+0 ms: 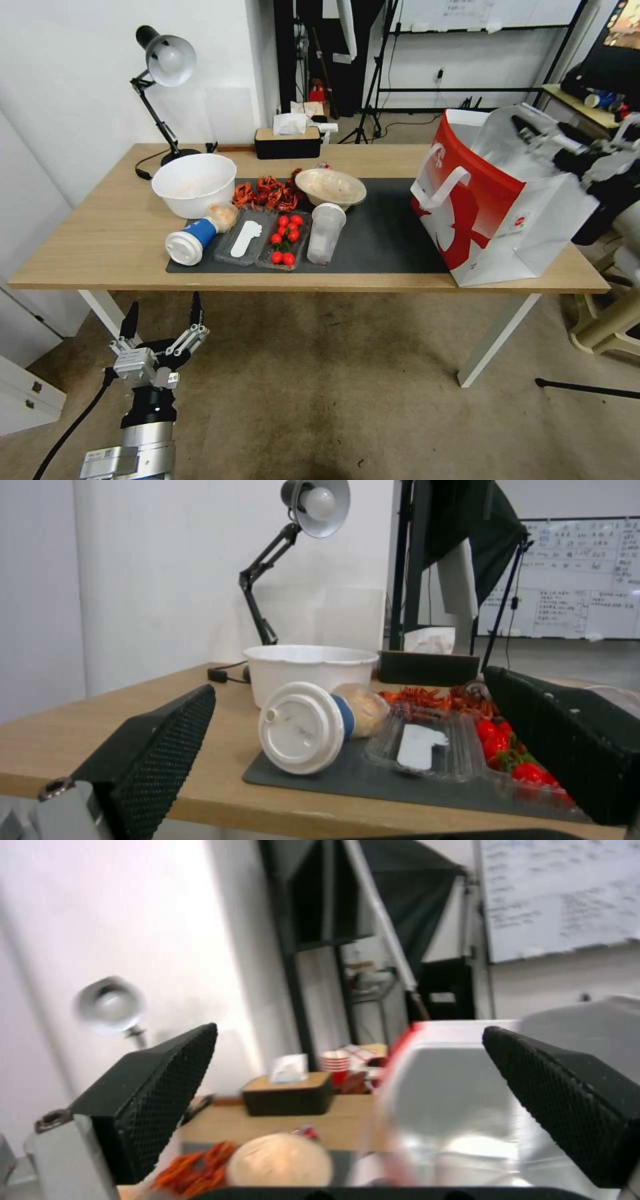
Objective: Pick up the food delivery bag from the floor and place it on the table.
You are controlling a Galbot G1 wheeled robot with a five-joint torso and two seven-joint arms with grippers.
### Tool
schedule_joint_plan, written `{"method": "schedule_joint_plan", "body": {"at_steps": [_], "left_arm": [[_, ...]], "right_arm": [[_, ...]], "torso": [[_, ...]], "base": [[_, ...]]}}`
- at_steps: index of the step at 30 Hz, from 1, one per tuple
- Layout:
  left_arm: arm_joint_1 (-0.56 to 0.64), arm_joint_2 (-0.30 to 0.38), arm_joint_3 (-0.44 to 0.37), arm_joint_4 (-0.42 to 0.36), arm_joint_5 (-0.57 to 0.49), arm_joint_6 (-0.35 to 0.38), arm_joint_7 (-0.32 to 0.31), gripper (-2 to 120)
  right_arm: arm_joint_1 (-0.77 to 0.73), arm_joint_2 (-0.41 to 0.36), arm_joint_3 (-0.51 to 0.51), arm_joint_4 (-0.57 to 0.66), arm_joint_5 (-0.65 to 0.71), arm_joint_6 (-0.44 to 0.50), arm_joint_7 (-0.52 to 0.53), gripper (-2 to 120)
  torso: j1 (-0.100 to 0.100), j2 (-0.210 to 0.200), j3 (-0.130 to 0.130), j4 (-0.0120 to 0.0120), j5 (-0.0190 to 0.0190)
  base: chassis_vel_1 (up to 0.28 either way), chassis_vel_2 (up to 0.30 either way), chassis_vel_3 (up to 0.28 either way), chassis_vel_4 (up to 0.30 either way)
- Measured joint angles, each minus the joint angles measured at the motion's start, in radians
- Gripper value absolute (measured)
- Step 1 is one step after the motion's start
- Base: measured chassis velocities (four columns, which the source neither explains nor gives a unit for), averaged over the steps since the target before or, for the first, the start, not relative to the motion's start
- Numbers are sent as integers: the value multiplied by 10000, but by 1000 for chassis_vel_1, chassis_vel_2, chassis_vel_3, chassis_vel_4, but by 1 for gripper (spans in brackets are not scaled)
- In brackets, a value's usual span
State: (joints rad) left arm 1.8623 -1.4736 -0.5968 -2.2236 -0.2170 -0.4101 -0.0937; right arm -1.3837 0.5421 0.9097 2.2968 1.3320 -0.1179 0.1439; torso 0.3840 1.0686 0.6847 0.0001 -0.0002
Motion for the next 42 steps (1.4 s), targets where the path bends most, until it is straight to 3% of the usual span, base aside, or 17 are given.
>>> {"method": "schedule_joint_plan", "body": {"at_steps": [9,12,13,21,29,42], "left_arm": [[12,-27,-83,-67,-16,26,61,100],[27,-15,-90,-67,-20,26,90,100],[65,-19,-80,-32,-40,-13,158,100],[73,-76,11,106,-15,-60,400,100],[78,-62,41,412,61,-106,509,100],[-69,58,213,1096,269,-283,648,100]], "right_arm": [[-2759,1293,28,1739,-3188,882,-304,100],[-3026,1416,-19,1853,-3527,948,-230,100],[-3638,1814,-302,1981,-4627,1226,-3,100],[-4586,3121,-1845,1573,-7267,2279,582,100],[-4842,3966,-2876,943,-8461,3030,709,100],[-4675,4651,-3635,-901,-8965,4120,700,100]], "torso": [[0,1,-1,-3,0],[-1,1,-1,-5,0],[0,1,-1,-2,-2],[-1,1,0,-2,2],[0,1,0,-2,0],[0,0,1,-2,3]], "base": [[0,0,0,0],[0,0,0,0],[0,0,0,0],[0,0,0,0],[0,0,0,0],[0,0,0,0]]}}
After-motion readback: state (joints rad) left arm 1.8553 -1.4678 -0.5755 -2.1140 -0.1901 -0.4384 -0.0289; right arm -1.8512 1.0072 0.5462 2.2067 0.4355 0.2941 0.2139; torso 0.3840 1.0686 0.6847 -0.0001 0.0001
